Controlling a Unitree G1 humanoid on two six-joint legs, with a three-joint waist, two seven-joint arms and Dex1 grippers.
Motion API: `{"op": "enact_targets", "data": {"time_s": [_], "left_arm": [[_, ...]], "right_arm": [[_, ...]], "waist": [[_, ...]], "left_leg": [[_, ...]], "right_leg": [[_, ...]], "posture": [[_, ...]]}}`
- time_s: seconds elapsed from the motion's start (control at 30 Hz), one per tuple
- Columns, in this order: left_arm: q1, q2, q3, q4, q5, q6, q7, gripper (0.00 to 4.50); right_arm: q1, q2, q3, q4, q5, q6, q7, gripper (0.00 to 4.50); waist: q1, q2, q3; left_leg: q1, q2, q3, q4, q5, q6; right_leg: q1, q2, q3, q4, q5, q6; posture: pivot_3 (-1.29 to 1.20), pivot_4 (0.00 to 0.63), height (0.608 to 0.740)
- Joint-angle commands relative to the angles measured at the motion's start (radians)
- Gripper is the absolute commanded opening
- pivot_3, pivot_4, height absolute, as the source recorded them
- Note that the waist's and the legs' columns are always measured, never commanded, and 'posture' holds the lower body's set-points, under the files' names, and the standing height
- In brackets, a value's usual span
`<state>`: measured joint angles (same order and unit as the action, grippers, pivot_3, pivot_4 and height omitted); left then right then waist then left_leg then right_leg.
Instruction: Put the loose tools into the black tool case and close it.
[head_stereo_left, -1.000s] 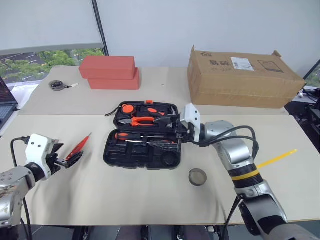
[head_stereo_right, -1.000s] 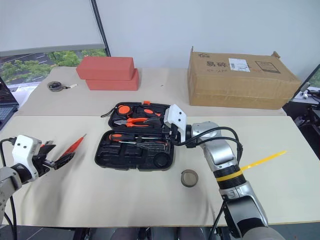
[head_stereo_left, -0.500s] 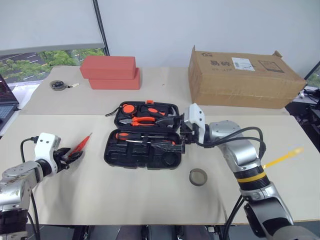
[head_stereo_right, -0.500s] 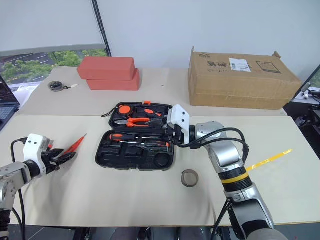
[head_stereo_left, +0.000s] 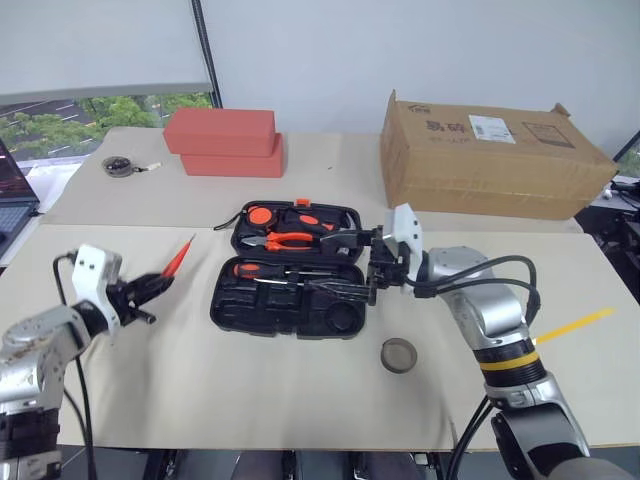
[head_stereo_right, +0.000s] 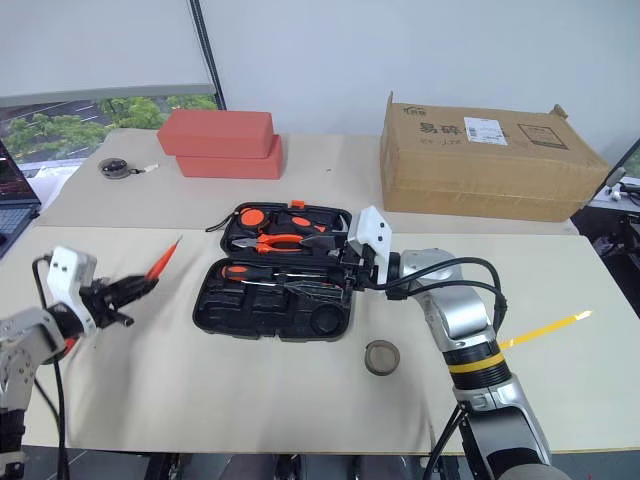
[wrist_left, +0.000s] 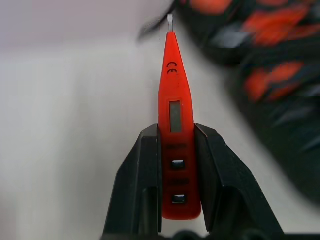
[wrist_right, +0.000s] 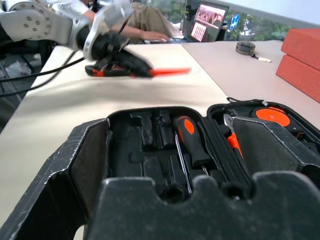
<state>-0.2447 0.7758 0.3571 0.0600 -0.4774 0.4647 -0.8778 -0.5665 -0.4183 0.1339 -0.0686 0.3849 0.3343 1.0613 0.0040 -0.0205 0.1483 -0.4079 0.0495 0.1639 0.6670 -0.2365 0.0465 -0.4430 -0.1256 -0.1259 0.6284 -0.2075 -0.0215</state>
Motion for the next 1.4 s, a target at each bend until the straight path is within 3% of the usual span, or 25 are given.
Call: {"op": "enact_targets", "data": {"time_s": [0.03, 0.2, 0.43, 0.53, 0.77, 1.37, 1.4], "left_arm": [[-0.096, 0.009, -0.093, -0.021, -0.015, -0.081, -0.152, 0.47], [-0.227, 0.021, -0.307, 0.076, 0.108, -0.274, -0.392, 0.47], [-0.463, 0.014, -0.523, 0.519, 0.363, -0.711, -0.591, 0.47], [-0.551, -0.019, -0.551, 0.651, 0.387, -0.781, -0.647, 0.47], [-0.662, -0.062, -0.581, 0.851, 0.455, -0.923, -0.699, 0.47], [-0.697, -0.107, -0.583, 0.947, 0.514, -0.955, -0.713, 0.47], [-0.698, -0.108, -0.581, 0.947, 0.515, -0.953, -0.71, 0.97]], "right_arm": [[0.027, -0.034, -0.058, -0.075, 0.056, 0.019, -0.002, 4.5], [0.062, -0.057, -0.087, -0.093, 0.074, 0.004, -0.005, 4.5], [0.09, -0.061, -0.111, -0.126, 0.08, 0.002, -0.035, 4.5], [0.114, -0.083, -0.117, -0.141, 0.074, -0.001, -0.038, 4.5], [0.156, -0.116, -0.131, -0.169, 0.08, -0.007, -0.047, 4.5], [0.187, -0.147, -0.124, -0.162, 0.072, -0.023, -0.016, 4.5], [0.187, -0.146, -0.122, -0.16, 0.071, -0.025, -0.016, 4.5]], "waist": [[0.005, 0.0, 0.0], [0.002, 0.0, 0.0], [-0.005, 0.0, 0.0], [-0.003, 0.0, 0.0], [-0.001, 0.0, 0.0], [-0.002, 0.0, 0.0], [-0.003, 0.0, 0.0]], "left_leg": [[0.0, 0.0, 0.0, 0.0, 0.0, 0.0], [0.0, -0.001, 0.002, 0.0, -0.001, 0.002], [0.001, 0.001, 0.003, 0.001, -0.001, 0.004], [-0.001, 0.002, 0.002, 0.002, -0.001, 0.018], [-0.007, 0.0, 0.003, 0.012, -0.003, 0.025], [-0.007, 0.0, 0.002, 0.014, -0.006, 0.029], [-0.006, 0.0, 0.002, 0.014, -0.006, 0.029]], "right_leg": [[0.0, 0.0, 0.0, 0.0, 0.0, 0.0], [0.001, 0.007, -0.001, 0.0, 0.0, 0.0], [0.0, 0.013, 0.001, 0.0, 0.0, 0.0], [0.0, 0.013, 0.0, 0.0, 0.0, 0.0], [-0.001, 0.011, 0.001, 0.0, 0.0, 0.003], [0.0, 0.011, 0.001, 0.001, 0.0, 0.006], [0.0, 0.011, 0.001, 0.001, 0.0, 0.006]], "posture": [[0.0, 0.15, 0.712], [0.0, 0.15, 0.712], [0.0, 0.15, 0.712], [0.0, 0.15, 0.712], [0.0, 0.15, 0.712], [0.0, 0.15, 0.712], [0.0, 0.15, 0.712]]}}
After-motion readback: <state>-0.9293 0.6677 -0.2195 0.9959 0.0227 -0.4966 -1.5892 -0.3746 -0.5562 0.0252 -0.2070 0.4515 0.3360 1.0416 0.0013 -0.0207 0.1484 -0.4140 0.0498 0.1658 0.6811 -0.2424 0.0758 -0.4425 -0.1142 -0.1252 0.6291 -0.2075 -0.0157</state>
